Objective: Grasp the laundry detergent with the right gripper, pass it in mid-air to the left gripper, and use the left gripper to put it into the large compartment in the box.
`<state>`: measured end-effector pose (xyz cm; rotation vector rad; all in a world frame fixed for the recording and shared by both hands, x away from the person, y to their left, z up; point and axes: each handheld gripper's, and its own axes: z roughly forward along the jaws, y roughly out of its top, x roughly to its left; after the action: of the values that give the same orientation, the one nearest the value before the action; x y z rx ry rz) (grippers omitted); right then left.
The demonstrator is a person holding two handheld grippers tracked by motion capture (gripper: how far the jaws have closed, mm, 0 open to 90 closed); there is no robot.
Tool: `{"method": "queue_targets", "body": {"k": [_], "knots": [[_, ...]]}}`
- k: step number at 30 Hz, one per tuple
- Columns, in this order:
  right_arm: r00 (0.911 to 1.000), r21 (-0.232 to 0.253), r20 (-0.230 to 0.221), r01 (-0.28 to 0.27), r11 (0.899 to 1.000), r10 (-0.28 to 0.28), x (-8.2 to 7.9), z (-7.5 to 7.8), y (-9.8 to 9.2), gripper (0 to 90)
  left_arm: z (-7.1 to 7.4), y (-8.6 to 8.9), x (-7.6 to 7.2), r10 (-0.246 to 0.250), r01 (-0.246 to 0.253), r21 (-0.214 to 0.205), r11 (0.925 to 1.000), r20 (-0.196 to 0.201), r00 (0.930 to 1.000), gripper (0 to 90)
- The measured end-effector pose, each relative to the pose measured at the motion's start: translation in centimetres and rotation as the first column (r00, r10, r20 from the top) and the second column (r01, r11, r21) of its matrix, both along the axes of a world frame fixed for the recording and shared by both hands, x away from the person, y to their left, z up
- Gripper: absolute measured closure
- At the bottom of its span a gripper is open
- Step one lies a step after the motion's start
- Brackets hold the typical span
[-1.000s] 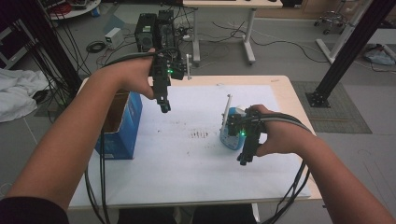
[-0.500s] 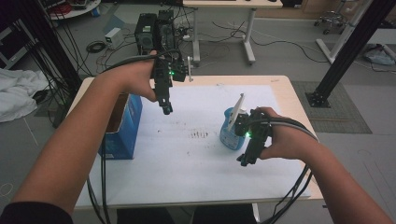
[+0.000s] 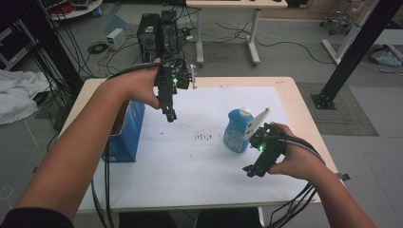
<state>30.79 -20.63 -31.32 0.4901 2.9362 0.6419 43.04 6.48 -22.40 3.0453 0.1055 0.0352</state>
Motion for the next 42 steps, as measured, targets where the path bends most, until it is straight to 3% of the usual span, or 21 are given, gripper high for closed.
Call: {"method": "queue_targets", "body": {"k": [13, 20, 24, 32, 35, 36, 38, 39, 41, 42], "knots": [[0.9949, 0.007, -0.018, 0.099, 0.995, -0.099, 1.8, -3.3, -3.3, 1.5, -0.2, 0.0, -0.1, 0.01, -0.01, 0.006, 0.9999, 0.007, 0.9999, 1.7], [0.9919, 0.026, -0.021, 0.126, 0.992, -0.125, 3.4, -4.8, -3.5, 1.5, -0.6, 0.1, -0.1, 0.017, -0.017, 0.013, 0.9998, 0.002, 0.9999, 1.7], [0.9878, 0.046, 0.008, 0.155, 0.987, -0.156, 4.4, -5.8, -3.5, 1.5, -0.8, 0.0, -0.3, 0.014, -0.014, 0.024, 0.9996, -0.004, 0.9999, 1.7], [0.9757, 0.13, 0.038, 0.209, 0.969, -0.216, 6.3, -7.5, -3.4, 1.5, -0.8, 0.1, -0.6, 0.002, -0.002, 0.02, 0.9998, 0.0, 1.0, 1.7], [0.9737, 0.14, 0.05, 0.214, 0.967, -0.222, 6.4, -7.7, -3.3, 1.5, -0.8, 0.2, -0.6, 0.0, 0.0, 0.021, 0.9998, -0.001, 1.0, 1.7], [0.9659, 0.181, 0.079, 0.229, 0.956, -0.247, 6.7, -8.2, -3.2, 1.5, -0.9, 0.4, -0.6, 0.001, -0.001, 0.02, 0.9998, -0.002, 1.0, 1.7], [0.9631, 0.192, 0.087, 0.234, 0.953, -0.255, 6.8, -8.4, -3.2, 1.5, -1.0, 0.5, -0.6, 0.005, -0.005, 0.021, 0.9998, -0.003, 1.0, 1.7], [0.9579, 0.218, 0.095, 0.246, 0.945, -0.271, 6.9, -8.7, -3.1, 1.5, -1.1, 0.7, -0.6, 0.009, -0.009, 0.024, 0.9997, -0.002, 1.0, 1.7], [0.9557, 0.225, 0.106, 0.246, 0.943, -0.275, 7.0, -8.8, -3.0, 1.5, -1.1, 0.7, -0.6, 0.009, -0.009, 0.024, 0.9997, -0.003, 1.0, 1.7], [0.9515, 0.253, 0.115, 0.25, 0.935, -0.285, 7.1, -8.9, -2.8, 1.5, -1.1, 0.8, -0.6, 0.01, -0.01, 0.024, 0.9997, -0.001, 1.0, 1.7]]}}
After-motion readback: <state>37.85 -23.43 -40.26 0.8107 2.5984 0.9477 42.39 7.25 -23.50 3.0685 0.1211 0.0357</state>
